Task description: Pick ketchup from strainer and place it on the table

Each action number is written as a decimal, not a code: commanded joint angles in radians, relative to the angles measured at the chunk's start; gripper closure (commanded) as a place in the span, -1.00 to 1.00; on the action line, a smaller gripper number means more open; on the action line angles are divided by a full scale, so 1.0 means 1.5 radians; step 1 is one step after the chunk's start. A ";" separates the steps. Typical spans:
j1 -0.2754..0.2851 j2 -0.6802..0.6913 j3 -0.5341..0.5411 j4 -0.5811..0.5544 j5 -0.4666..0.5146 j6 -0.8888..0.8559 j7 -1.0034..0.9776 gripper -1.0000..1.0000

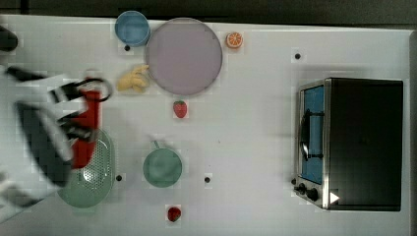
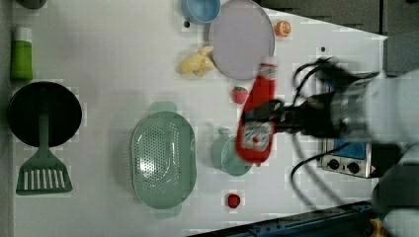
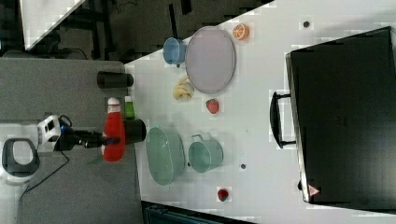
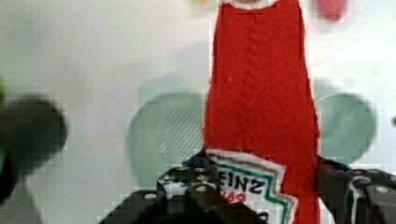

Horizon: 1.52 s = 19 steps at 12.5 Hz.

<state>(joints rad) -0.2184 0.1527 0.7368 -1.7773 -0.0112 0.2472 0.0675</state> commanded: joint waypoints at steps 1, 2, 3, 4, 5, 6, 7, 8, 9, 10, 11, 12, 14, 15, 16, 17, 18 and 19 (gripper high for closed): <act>-0.061 -0.020 -0.056 0.012 0.001 -0.009 -0.054 -0.21; -0.071 -0.022 -0.077 0.008 0.001 -0.009 -0.055 -0.21; -0.079 -0.022 -0.097 0.005 0.001 -0.009 -0.055 -0.21; -0.086 -0.023 -0.118 -0.001 0.001 -0.009 -0.062 -0.21; -0.092 -0.023 -0.138 -0.011 0.001 -0.008 -0.086 -0.21; -0.098 -0.023 -0.158 -0.023 0.001 -0.007 -0.116 -0.21; -0.104 -0.022 -0.178 -0.036 0.001 -0.004 -0.148 -0.21; -0.108 -0.022 -0.197 -0.051 0.001 0.001 -0.173 -0.21; -0.111 -0.022 -0.215 -0.068 0.001 0.012 -0.187 -0.21; -0.114 -0.022 -0.231 -0.089 0.001 0.027 -0.191 -0.21; -0.115 -0.022 -0.246 -0.114 0.001 0.053 -0.193 -0.21; -0.116 -0.022 -0.259 -0.142 0.001 0.087 -0.198 -0.21; -0.116 -0.019 -0.276 -0.204 0.001 0.169 -0.204 -0.21; -0.116 -0.014 -0.279 -0.235 0.001 0.210 -0.204 -0.21; -0.116 -0.007 -0.280 -0.262 0.001 0.250 -0.204 -0.21; -0.115 0.004 -0.279 -0.287 0.001 0.288 -0.204 -0.21; -0.114 0.018 -0.278 -0.307 0.001 0.322 -0.204 -0.21; -0.114 0.032 -0.278 -0.323 0.001 0.349 -0.204 -0.21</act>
<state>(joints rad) -0.4050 0.2163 0.3081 -2.2422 -0.0206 0.7461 -0.1957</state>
